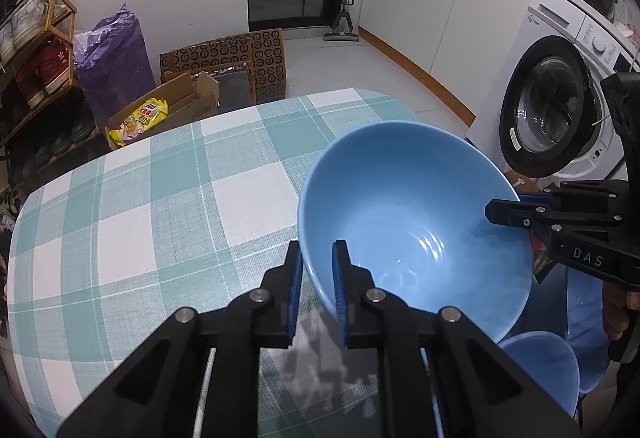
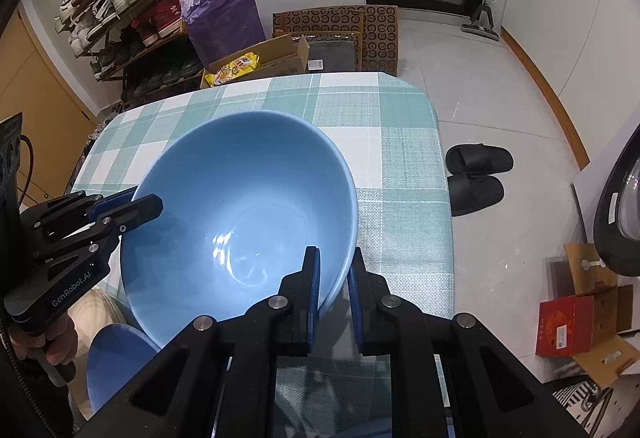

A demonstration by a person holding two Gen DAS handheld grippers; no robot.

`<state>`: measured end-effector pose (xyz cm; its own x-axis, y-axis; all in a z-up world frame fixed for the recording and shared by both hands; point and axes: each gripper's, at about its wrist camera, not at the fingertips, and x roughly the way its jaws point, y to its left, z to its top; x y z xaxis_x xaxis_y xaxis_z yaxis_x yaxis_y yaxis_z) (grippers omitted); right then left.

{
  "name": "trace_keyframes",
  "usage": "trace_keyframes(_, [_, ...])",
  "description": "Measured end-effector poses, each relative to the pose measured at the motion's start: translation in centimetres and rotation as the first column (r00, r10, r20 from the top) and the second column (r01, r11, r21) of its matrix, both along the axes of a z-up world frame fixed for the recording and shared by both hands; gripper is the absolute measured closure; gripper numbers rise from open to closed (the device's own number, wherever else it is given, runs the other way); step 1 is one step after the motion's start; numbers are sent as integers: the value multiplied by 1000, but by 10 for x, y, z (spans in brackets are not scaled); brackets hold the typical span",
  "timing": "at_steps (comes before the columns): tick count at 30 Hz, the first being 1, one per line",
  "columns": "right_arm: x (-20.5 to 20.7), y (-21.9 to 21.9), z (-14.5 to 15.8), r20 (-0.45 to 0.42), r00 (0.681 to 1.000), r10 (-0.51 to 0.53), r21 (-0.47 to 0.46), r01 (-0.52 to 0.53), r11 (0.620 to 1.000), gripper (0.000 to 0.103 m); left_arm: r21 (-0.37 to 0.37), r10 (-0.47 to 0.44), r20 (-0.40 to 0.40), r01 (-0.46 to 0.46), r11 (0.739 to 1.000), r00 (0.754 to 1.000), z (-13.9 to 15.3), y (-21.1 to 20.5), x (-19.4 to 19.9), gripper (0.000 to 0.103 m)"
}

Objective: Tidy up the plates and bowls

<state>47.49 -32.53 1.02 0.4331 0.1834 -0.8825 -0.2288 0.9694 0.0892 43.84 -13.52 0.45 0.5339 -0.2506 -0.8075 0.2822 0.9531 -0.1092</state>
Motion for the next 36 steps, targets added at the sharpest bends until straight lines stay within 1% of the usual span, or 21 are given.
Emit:
trace_keyframes(7, [-2, 0, 5, 16, 1000, -5, -3, 5, 1000, 89, -5, 2, 9, -2, 1000, 1000, 2, 1, 0, 90])
trace_keyframes(14, [-9, 0, 18, 61, 998, -13, -1, 13, 1000, 90, -7, 4, 37, -3, 1000, 999, 12, 1, -6, 90])
trace_keyframes(24, [-24, -1, 48, 121, 992, -20, -3, 21, 1000, 90, -5, -1, 89, 1, 1000, 996, 40, -2, -20, 90])
trace_keyframes(36, [-55, -4, 91, 192, 981, -24, 4, 23, 1000, 90, -5, -10, 150, 11, 1000, 989, 78, -5, -48, 90])
